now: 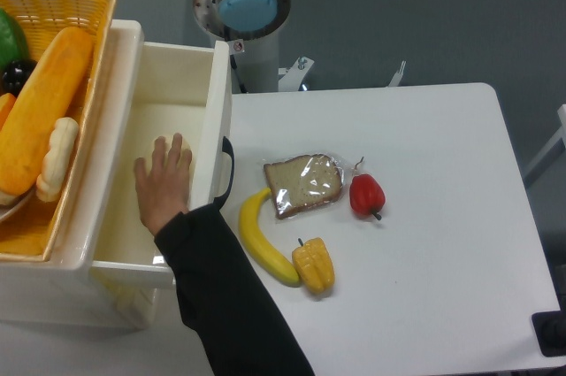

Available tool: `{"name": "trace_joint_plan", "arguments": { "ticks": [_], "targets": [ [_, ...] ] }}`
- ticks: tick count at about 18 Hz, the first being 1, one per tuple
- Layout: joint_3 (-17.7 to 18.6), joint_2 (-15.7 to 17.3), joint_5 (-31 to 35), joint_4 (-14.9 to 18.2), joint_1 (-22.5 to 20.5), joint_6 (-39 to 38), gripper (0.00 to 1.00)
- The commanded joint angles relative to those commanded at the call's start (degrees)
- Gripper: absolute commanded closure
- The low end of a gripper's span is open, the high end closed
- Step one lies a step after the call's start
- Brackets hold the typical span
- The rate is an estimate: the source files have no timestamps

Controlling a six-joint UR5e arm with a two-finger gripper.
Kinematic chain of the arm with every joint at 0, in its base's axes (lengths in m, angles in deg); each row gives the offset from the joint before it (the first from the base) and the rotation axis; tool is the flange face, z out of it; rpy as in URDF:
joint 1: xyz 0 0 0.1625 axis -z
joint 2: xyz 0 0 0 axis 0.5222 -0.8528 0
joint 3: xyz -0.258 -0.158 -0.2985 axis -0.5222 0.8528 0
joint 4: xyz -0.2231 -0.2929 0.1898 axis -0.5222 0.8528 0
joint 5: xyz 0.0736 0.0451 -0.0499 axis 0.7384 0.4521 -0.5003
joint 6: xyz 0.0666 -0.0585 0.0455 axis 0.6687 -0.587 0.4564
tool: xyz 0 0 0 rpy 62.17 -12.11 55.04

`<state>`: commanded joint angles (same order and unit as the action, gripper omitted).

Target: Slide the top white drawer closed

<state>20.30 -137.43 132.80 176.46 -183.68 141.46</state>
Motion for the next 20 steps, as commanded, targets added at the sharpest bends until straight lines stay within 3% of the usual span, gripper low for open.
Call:
{"name": "trace_joint_plan", "arguments": {
  "ticks": [20],
  "targets": [
    [0.1, -1.0, 0.4, -0.8, 0.6, -0.9, 0.00]
  ]
}}
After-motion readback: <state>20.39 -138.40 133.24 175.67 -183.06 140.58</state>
